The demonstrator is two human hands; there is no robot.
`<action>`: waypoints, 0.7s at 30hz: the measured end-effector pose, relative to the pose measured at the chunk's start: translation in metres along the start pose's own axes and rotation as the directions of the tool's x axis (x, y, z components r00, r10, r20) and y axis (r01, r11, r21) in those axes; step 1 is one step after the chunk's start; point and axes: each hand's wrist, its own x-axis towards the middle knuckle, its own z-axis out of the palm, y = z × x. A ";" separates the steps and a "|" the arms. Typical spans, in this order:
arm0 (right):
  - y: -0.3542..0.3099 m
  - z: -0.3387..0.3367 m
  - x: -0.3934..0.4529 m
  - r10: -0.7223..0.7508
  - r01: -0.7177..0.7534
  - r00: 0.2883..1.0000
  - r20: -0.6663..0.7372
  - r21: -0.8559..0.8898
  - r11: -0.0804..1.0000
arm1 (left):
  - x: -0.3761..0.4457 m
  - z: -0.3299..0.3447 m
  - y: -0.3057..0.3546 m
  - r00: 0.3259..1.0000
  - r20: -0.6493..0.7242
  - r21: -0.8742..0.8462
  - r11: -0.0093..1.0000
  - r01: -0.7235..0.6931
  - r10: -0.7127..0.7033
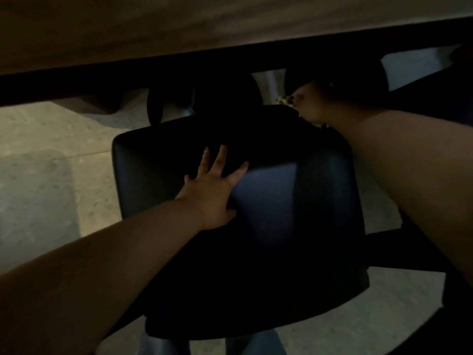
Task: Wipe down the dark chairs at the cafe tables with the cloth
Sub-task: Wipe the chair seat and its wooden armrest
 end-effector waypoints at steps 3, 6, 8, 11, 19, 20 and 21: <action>0.021 -0.011 -0.001 0.062 -0.061 0.998 -0.023 0.002 0.998 | 0.020 0.011 0.030 0.995 0.073 0.079 0.995 0.067 -0.072; 0.033 -0.016 0.003 0.155 -0.154 0.987 -0.031 0.038 0.987 | 0.024 0.021 0.039 0.991 0.046 0.175 0.978 0.117 -0.127; 0.037 -0.019 0.006 0.256 -0.252 0.966 -0.029 0.105 0.962 | 0.023 0.024 0.039 0.990 0.036 0.191 0.974 0.124 -0.133; 0.054 -0.024 0.008 0.351 -0.330 0.936 -0.030 0.273 0.904 | 0.023 0.023 0.041 0.988 0.045 0.217 0.967 0.134 -0.147; 0.082 -0.004 -0.050 0.513 -0.466 0.839 0.180 0.724 0.509 | 0.020 0.017 0.047 0.983 0.077 0.243 0.960 0.142 -0.165; 0.083 0.003 -0.059 0.547 -0.477 0.823 0.151 0.707 0.523 | 0.020 0.017 0.048 0.982 0.080 0.249 0.957 0.147 -0.172; 0.085 0.012 -0.067 0.592 -0.496 0.796 0.129 0.698 0.516 | 0.020 0.016 0.049 0.980 0.077 0.255 0.954 0.158 -0.183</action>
